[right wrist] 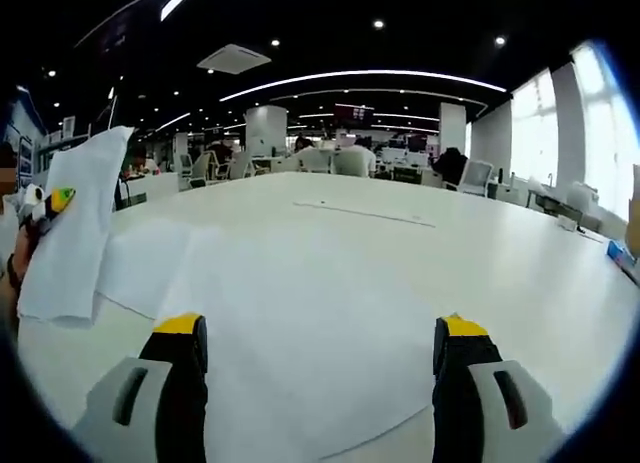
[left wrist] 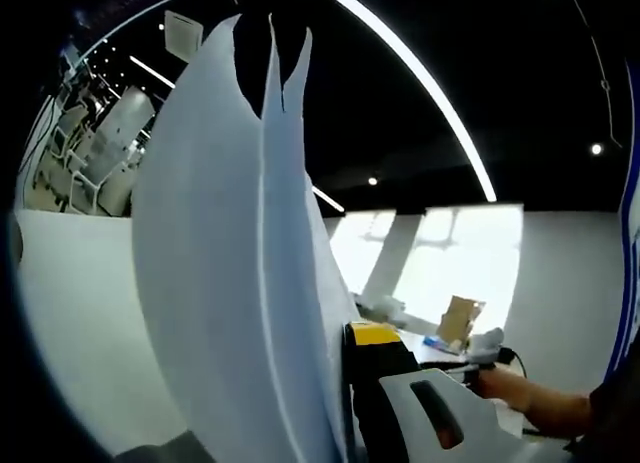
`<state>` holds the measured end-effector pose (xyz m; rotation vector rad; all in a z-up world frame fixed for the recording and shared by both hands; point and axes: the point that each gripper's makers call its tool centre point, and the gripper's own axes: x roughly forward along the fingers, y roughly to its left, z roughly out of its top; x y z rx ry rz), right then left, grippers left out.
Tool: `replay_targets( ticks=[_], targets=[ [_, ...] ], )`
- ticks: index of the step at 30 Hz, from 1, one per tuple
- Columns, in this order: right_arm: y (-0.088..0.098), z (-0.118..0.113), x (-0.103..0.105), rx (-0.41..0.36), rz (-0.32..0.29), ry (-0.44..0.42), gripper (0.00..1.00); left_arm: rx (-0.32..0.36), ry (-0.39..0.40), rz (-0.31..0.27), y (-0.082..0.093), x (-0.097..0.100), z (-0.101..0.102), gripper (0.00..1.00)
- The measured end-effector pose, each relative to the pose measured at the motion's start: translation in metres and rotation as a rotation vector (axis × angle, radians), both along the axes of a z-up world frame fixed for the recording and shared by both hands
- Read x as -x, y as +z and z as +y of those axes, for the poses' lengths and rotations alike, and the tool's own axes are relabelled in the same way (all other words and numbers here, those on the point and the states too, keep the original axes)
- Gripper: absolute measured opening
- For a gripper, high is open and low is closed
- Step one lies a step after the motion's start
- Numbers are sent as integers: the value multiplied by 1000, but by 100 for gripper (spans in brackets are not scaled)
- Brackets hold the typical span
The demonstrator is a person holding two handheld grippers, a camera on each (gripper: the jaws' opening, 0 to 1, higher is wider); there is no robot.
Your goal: Organize the stack of printing papers by aligning and flattening the scattered papers on the table
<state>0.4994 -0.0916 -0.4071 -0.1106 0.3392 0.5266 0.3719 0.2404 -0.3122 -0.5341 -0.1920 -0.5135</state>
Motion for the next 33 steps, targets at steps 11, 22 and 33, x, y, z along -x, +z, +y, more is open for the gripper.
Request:
replay_targets(
  ticks=[11, 22, 33],
  targets=[
    [1, -13, -3, -39, 12, -7, 89, 4, 0, -2, 0, -1, 3, 7],
    [0, -39, -14, -69, 41, -59, 90, 8, -3, -2, -1, -3, 8, 7],
    [-4, -42, -14, -57, 56, -65, 90, 14, -7, -5, -3, -9, 17, 7]
  ],
)
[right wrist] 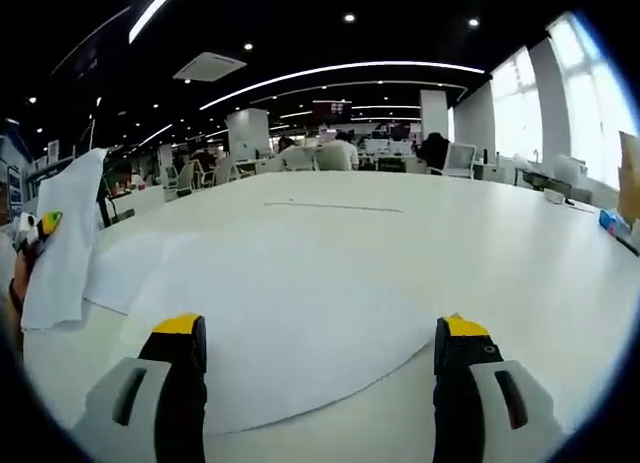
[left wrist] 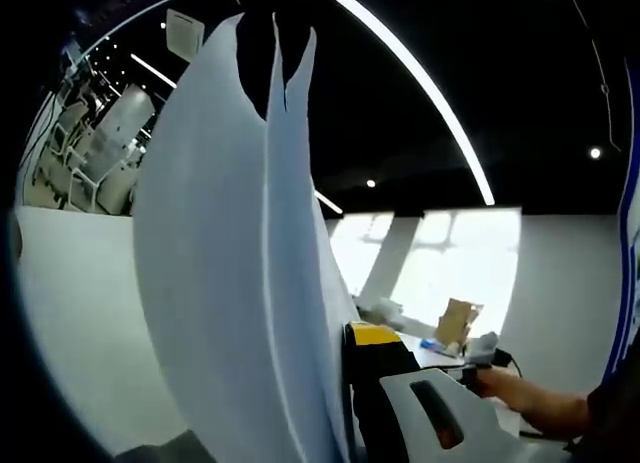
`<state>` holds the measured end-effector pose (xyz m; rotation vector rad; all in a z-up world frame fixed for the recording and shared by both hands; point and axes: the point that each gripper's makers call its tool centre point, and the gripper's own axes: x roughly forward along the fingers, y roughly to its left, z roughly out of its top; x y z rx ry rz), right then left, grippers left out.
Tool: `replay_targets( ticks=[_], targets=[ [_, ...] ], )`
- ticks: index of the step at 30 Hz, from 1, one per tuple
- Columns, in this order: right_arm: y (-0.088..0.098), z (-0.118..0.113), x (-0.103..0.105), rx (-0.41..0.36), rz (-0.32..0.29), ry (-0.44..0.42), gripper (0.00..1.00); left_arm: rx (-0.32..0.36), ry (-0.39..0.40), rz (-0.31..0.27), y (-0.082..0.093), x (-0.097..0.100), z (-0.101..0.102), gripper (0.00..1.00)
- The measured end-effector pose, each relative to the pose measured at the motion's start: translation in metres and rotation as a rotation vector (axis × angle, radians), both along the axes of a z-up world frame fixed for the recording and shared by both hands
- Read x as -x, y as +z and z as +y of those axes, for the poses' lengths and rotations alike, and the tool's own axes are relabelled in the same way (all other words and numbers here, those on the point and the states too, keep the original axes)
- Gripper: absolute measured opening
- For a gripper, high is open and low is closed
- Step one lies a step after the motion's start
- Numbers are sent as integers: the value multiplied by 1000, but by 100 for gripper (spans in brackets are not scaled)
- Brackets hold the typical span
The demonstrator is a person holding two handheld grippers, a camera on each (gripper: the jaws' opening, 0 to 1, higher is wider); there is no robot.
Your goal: Organize the stack of printing papers by aligning and flattening the scattered papers on the table
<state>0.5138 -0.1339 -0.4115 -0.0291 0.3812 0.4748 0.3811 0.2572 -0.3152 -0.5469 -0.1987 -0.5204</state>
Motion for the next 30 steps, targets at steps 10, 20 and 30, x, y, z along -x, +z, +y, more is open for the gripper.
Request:
replay_targets(
  ticks=[10, 20, 30],
  targets=[
    [-9, 0, 3, 62, 16, 10, 87, -1, 1, -1, 0, 0, 0, 7],
    [-11, -5, -2, 68, 14, 3, 72, 0, 2, -2, 0, 1, -1, 7],
    [-8, -24, -10, 70, 13, -72, 42, -2, 2, -3, 1, 3, -3, 7]
  ],
)
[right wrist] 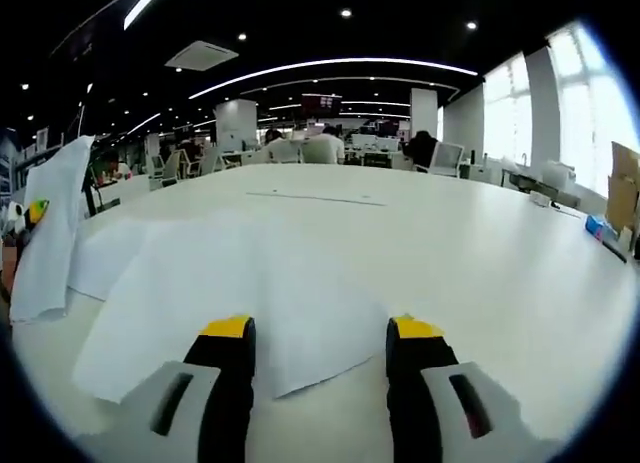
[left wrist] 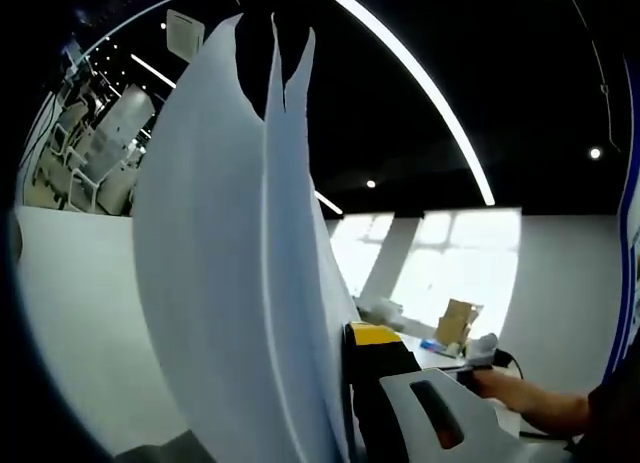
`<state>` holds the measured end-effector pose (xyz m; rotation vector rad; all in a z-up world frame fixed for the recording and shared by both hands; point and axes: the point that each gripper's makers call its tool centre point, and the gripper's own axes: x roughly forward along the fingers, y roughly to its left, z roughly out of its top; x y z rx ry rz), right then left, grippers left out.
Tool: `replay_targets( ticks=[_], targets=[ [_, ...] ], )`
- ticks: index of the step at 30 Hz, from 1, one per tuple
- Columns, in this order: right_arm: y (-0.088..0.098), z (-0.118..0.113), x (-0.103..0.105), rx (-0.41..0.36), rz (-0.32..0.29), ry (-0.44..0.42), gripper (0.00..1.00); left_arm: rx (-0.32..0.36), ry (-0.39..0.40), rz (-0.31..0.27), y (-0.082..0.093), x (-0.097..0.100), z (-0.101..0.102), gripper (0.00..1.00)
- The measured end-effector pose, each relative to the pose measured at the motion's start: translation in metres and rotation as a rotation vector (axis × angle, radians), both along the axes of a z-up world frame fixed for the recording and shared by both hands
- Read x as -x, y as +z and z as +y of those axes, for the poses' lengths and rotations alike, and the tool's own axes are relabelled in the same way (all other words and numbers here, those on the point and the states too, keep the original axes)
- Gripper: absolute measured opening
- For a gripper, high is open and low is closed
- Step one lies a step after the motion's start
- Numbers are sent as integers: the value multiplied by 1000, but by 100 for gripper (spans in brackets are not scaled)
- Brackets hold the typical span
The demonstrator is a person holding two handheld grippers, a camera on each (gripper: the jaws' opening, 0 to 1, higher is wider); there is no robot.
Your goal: Organize the stack of printing papers by aligning and flattening the scattered papers on the table
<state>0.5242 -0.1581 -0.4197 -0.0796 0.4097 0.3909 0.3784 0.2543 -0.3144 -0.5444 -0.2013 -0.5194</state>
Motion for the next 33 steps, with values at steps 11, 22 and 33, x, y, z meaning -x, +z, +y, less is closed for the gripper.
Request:
replay_targets(
  ticks=[11, 22, 33],
  targets=[
    [2, -10, 1, 19, -10, -44, 22, -3, 1, 1, 0, 0, -2, 7],
    [4, -13, 5, 66, -31, -48, 9, -3, 4, 0, 0, 1, -1, 7],
    [4, -16, 9, 106, -39, -47, 0, -2, 5, -1, 3, 8, -11, 7]
  ],
)
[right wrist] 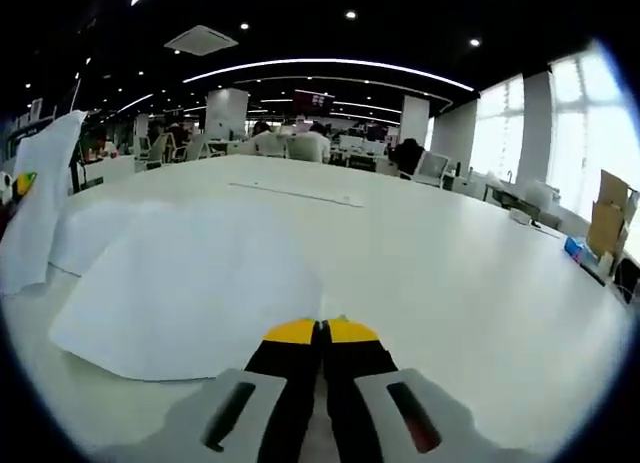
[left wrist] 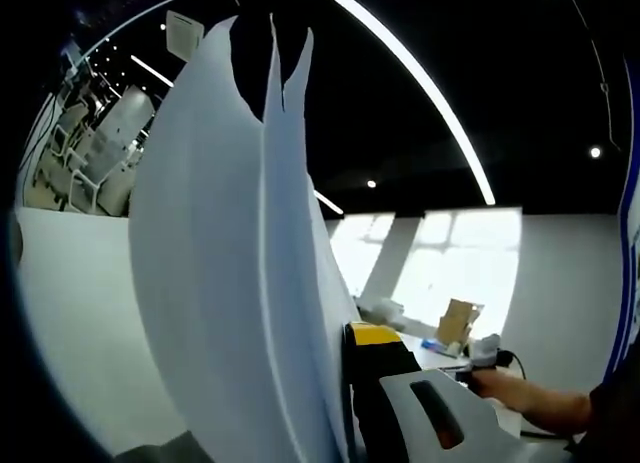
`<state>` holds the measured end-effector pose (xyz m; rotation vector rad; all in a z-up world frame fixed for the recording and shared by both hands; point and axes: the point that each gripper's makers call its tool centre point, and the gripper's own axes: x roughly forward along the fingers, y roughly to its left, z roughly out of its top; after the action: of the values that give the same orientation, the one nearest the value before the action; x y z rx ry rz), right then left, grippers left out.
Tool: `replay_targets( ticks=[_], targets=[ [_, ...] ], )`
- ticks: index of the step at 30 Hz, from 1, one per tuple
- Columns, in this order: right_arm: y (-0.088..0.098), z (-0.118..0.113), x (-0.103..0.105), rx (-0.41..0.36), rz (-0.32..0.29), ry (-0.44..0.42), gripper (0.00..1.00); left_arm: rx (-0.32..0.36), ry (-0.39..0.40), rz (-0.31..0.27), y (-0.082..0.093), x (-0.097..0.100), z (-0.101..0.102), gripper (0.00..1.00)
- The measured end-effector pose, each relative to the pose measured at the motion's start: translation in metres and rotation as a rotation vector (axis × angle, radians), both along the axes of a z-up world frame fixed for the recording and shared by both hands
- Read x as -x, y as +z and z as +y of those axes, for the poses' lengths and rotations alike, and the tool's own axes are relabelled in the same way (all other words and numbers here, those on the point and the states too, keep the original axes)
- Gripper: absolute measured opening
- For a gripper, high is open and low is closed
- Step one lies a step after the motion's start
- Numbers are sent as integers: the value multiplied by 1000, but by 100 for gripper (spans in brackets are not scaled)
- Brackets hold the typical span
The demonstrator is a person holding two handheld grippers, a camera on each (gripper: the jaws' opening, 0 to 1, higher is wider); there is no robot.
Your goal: Organize the stack of printing papers by aligning and flattening the scattered papers on the table
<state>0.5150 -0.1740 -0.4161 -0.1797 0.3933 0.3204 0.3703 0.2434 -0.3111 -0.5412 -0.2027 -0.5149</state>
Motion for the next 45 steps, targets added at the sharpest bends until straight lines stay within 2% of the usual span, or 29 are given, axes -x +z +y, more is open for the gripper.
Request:
replay_targets(
  ticks=[5, 12, 19, 22, 23, 24, 28, 29, 30, 33, 39, 45],
  targets=[
    [0, -1, 1, -9, 6, -2, 0, 0, 0, 1, 1, 3, -2, 7],
    [0, -1, 6, -67, 35, -19, 0, 0, 0, 1, 2, 5, -4, 7],
    [4, -1, 9, -70, 25, -26, 0, -2, 0, 5, 2, 8, -8, 7],
    [9, -1, 10, -83, 8, -32, 0, -1, 0, 5, 2, 9, -9, 7],
    [21, -1, 8, -99, -48, -39, 0, 0, -1, 5, 3, 9, -10, 7],
    [26, -1, 7, -106, -69, -41, 0, 0, -1, 5, 3, 10, -11, 7],
    [34, -1, 8, -122, -97, -41, 0, 0, -1, 6, 3, 10, -11, 7],
    [54, -3, 8, -169, -172, -48, 0, -3, 0, 7, 2, 9, -10, 7],
    [57, -4, 9, -179, -183, -51, 0, -4, 0, 8, 2, 9, -10, 7],
    [62, -3, 11, -210, -196, -52, 0, -7, 0, 9, 1, 9, -10, 7],
    [68, 3, 16, -214, -221, -42, 0, -5, 4, 8, 1, 10, -12, 7],
    [70, 9, 21, -203, -228, -34, 0, -13, 8, 10, 1, 17, -33, 7]
  ],
)
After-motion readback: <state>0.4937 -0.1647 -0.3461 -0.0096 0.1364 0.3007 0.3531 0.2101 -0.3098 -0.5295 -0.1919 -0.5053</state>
